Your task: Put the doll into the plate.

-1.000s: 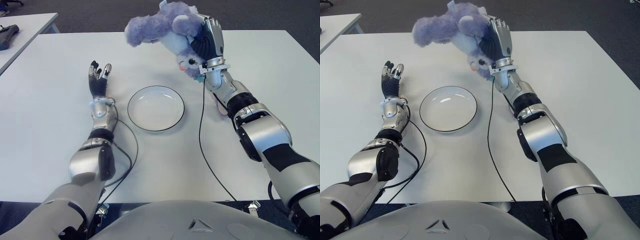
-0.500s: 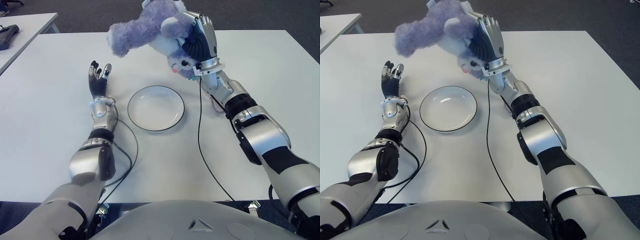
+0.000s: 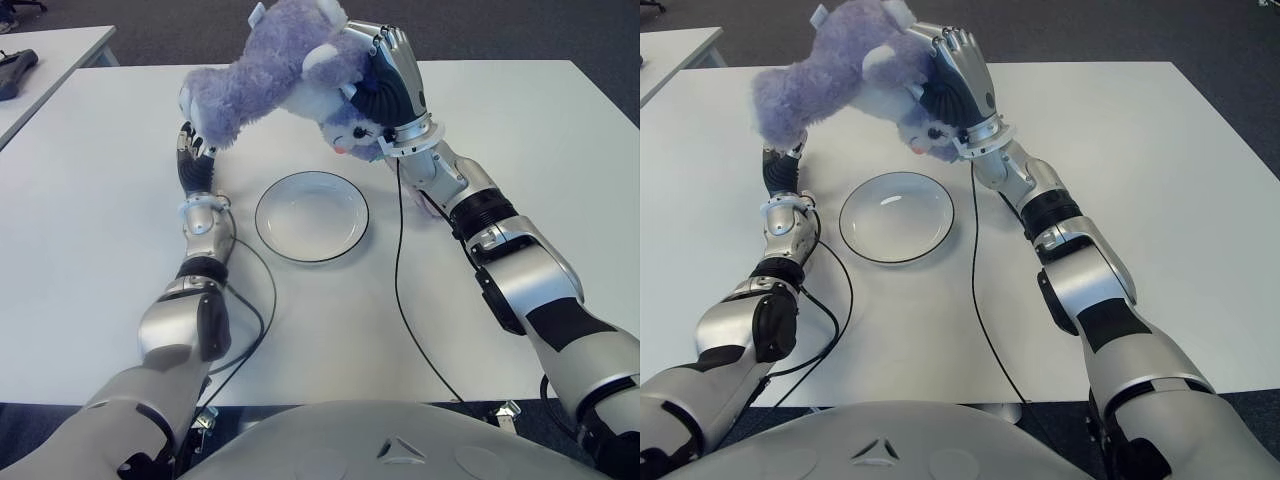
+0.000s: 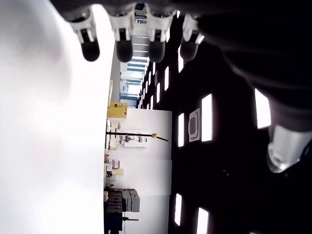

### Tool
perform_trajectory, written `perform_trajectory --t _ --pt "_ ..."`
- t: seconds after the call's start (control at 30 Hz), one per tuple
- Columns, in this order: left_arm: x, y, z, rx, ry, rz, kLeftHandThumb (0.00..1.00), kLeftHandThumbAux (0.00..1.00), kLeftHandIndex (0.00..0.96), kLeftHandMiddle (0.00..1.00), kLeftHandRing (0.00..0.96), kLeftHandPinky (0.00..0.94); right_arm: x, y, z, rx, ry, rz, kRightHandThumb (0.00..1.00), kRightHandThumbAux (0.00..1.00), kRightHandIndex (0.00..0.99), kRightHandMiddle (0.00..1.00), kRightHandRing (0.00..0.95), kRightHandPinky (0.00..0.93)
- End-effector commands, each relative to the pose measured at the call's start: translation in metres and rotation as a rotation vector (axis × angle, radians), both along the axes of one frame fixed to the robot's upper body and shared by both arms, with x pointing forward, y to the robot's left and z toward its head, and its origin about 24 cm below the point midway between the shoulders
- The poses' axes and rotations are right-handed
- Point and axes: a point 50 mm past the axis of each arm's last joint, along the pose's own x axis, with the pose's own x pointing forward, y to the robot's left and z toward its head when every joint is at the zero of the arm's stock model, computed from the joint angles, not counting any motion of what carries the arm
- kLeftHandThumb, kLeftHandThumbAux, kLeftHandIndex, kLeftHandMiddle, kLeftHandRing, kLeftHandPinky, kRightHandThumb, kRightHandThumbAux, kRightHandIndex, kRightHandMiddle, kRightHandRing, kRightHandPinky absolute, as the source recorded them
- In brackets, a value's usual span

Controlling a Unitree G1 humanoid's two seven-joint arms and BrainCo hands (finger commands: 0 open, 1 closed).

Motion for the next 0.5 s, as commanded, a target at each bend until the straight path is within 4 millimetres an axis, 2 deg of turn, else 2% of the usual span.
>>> perform_trajectory --t 0.03,0.5 --pt "-0.095 -0.020 -0.114 -0.155 0.461 0.029 0.000 0.545 0.024 0.063 0.021 0.000 -0.003 0.003 0.017 -0.045 -0.045 0.057 0.715 0.711 0.440 0.841 0.846 0.849" --pt "-0.094 -0.022 -0.114 -0.163 0.459 0.029 0.000 0.549 0.029 0.072 0.028 0.000 -0.006 0.009 0.035 -0.113 -0.061 0.102 0.718 0.710 0.441 0.837 0.841 0.833"
